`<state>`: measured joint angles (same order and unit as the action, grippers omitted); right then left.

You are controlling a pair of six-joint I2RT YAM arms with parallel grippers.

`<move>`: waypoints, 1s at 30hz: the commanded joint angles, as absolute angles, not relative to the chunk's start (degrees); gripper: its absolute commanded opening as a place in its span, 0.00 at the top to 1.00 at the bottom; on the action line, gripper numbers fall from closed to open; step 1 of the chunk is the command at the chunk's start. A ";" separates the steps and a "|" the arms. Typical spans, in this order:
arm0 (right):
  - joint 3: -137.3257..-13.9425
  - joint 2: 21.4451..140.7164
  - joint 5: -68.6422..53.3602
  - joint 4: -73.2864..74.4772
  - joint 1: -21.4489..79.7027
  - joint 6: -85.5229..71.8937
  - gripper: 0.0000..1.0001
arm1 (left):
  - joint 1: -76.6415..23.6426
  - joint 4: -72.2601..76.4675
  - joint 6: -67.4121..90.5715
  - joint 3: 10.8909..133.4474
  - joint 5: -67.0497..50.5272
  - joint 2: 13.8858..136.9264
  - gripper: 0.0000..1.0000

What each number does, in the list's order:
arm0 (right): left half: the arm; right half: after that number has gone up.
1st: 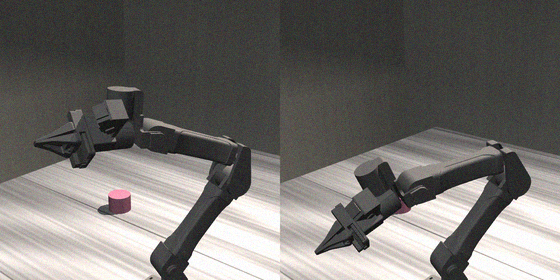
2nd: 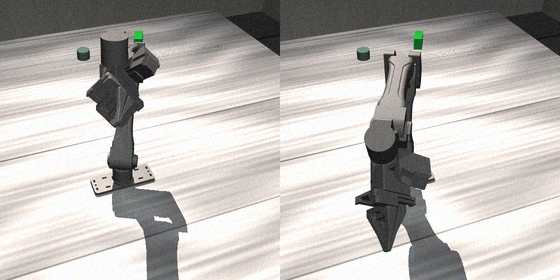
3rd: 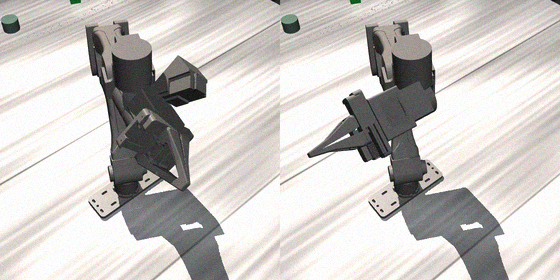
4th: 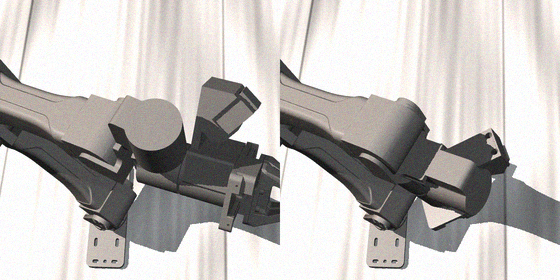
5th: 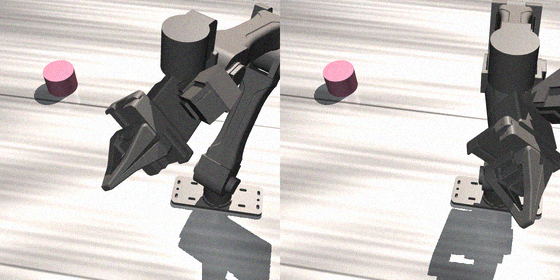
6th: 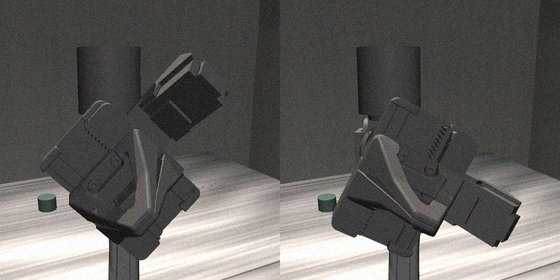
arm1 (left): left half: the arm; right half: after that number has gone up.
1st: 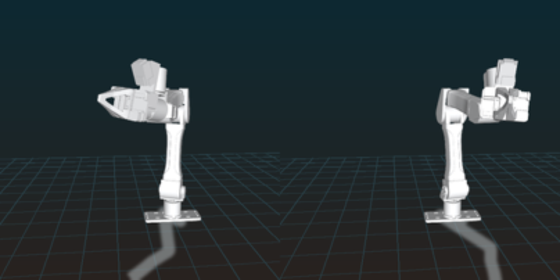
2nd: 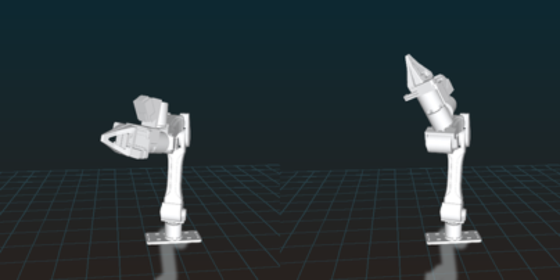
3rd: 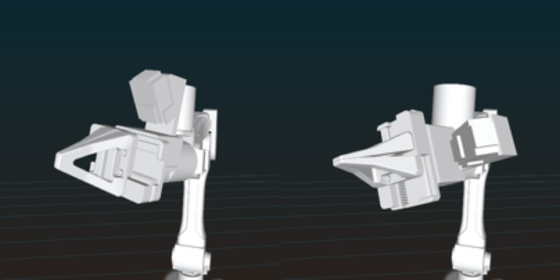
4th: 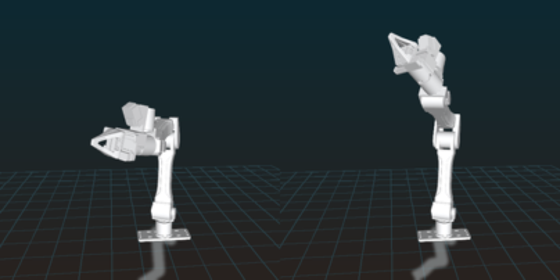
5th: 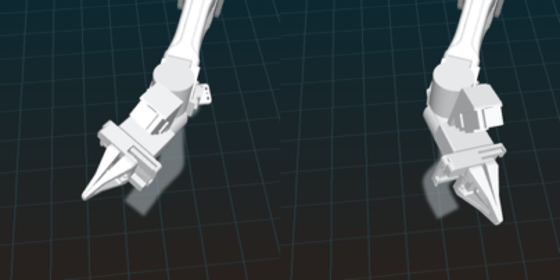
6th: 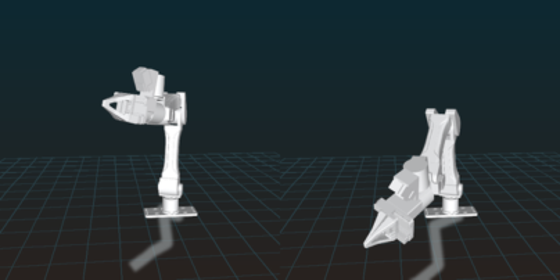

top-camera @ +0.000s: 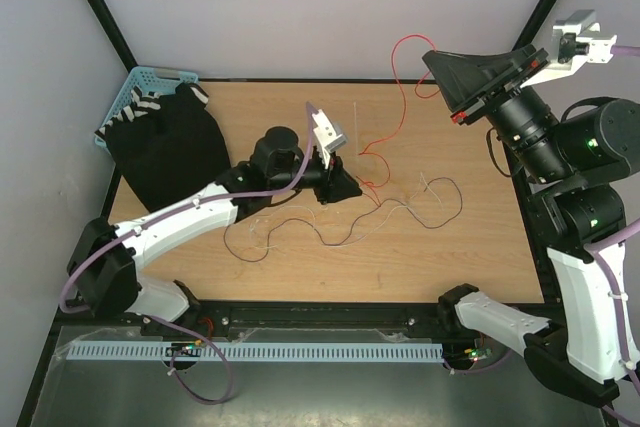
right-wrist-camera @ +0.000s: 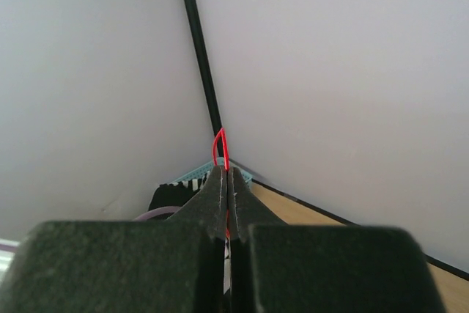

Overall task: Zip-tie the wires
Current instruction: Straighten the cable at the center of the board.

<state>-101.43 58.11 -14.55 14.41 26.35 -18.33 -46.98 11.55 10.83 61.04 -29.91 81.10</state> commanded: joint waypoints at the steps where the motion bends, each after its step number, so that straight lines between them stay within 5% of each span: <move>1: -100.60 57.04 -10.12 13.27 26.69 -16.94 0.98 | -47.29 13.45 10.33 57.91 -29.77 77.71 0.81; 4: -100.62 56.97 -10.25 13.28 26.64 -17.41 0.98 | -47.26 13.45 10.29 56.03 -28.25 76.44 0.96; 15: -99.29 57.36 -7.89 13.80 26.64 -17.23 0.98 | -46.65 13.36 11.89 54.28 -26.85 74.67 1.00; 25: -93.00 62.40 29.87 22.92 25.92 -3.53 0.98 | -29.51 6.89 25.06 37.34 -23.02 51.69 1.00; 30: -86.81 62.56 29.98 23.87 16.56 -5.66 0.99 | -17.98 -6.09 26.46 34.93 -21.37 38.65 1.00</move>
<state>-90.37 62.92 23.40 20.99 22.74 -6.31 -23.59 3.62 23.49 35.46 -22.94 45.74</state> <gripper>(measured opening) 0.021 0.004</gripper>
